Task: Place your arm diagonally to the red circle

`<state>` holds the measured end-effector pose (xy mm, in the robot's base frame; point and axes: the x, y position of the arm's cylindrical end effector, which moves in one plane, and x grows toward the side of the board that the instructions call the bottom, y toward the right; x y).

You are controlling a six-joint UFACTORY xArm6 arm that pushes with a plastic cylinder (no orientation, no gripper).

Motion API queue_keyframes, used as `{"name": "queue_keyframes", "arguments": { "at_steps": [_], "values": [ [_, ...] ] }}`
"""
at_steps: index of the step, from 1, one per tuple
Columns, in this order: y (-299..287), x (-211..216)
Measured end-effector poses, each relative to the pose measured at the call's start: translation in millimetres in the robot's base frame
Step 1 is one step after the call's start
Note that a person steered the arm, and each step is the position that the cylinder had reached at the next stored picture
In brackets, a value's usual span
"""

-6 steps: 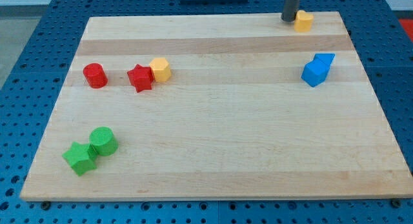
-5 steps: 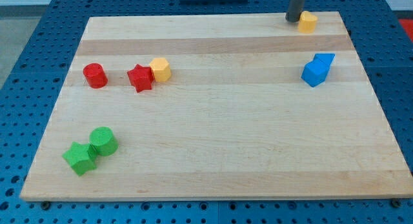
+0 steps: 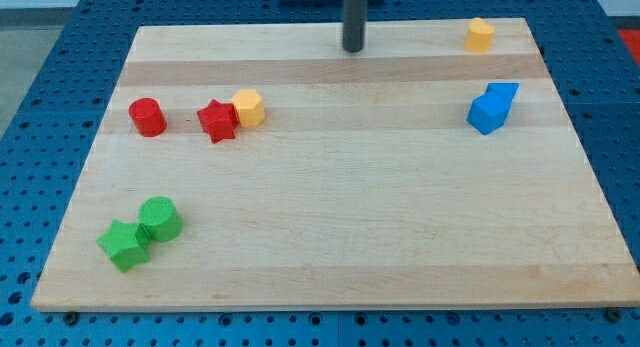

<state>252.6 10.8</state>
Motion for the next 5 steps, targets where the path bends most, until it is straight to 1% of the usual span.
{"name": "queue_keyframes", "arguments": {
  "at_steps": [1, 3, 5],
  "values": [
    [-44.0, 16.6],
    [-118.0, 36.9],
    [-176.4, 56.7]
  ]
}}
